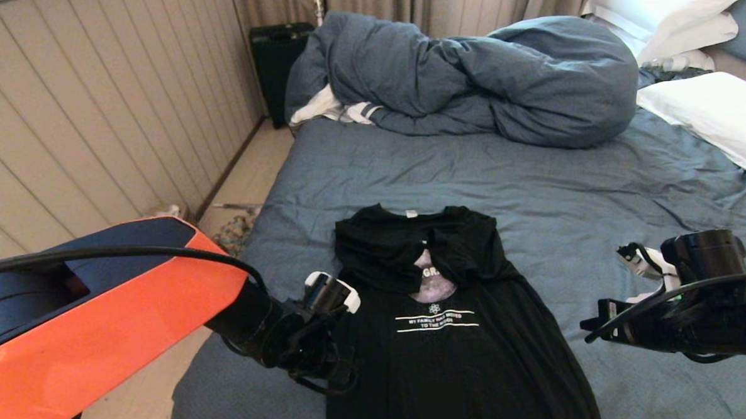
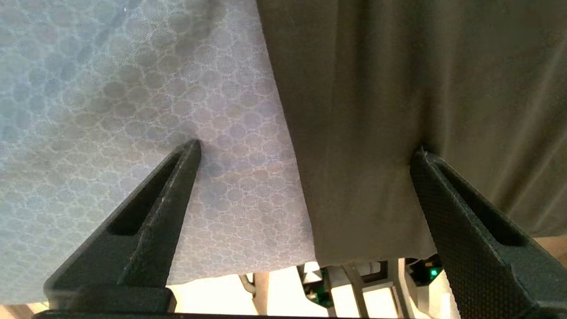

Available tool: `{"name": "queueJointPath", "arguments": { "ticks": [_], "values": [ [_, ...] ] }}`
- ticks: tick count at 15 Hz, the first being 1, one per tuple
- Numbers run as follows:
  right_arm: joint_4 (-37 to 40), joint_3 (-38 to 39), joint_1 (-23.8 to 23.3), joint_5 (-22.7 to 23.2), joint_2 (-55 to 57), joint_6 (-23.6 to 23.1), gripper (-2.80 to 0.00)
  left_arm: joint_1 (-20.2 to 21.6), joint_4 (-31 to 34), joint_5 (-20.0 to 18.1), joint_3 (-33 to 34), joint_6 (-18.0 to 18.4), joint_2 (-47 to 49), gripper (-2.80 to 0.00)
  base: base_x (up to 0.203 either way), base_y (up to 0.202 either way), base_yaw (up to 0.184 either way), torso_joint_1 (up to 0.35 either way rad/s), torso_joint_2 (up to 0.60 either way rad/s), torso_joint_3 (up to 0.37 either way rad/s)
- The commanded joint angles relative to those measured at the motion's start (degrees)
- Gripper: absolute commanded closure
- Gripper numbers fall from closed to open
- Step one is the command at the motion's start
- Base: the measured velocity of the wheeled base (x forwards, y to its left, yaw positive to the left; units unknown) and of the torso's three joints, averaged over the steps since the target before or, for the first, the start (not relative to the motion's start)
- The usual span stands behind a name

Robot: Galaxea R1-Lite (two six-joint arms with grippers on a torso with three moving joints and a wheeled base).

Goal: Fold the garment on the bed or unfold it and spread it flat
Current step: Fold the black T-shirt

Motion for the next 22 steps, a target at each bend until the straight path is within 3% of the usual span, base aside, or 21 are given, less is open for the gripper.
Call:
{"name": "queueJointPath", "arguments": {
  "ticks": [1,16,17,19,21,22],
  "values": [
    [-0.1,0.0,-0.4,0.2,-0.4,0.0,0.00,-0.6,-0.1,0.0,-0.2,-0.2,0.4,0.00,0.000,0.000,0.000,0.000,0.00,0.000],
    [0.0,2.0,-2.8,-0.7,3.3,-1.6,0.00,-2.6,0.1,-0.1,1.0,-2.0,-3.8,0.00,0.000,0.000,0.000,0.000,0.00,0.000],
    [0.0,2.9,-2.8,-0.7,3.4,-2.7,-2.80,-2.6,0.1,-0.1,1.0,-2.0,-4.1,0.00,0.000,0.000,0.000,0.000,0.00,0.000],
    [0.1,3.6,-3.0,-0.7,4.6,-4.2,-2.80,-2.6,0.3,0.0,0.9,-2.3,-3.9,0.00,0.000,0.000,0.000,0.000,0.00,0.000],
    [0.1,5.0,-3.1,-0.5,5.5,-10.3,-2.80,-2.6,0.2,-0.1,0.9,-2.3,-4.0,0.00,0.000,0.000,0.000,0.000,0.00,0.000],
    [0.1,5.4,-3.1,-0.5,6.3,-11.2,-2.80,-2.5,0.3,0.0,0.9,-2.2,-3.8,0.00,0.000,0.000,0.000,0.000,0.00,0.000]
  ]
}}
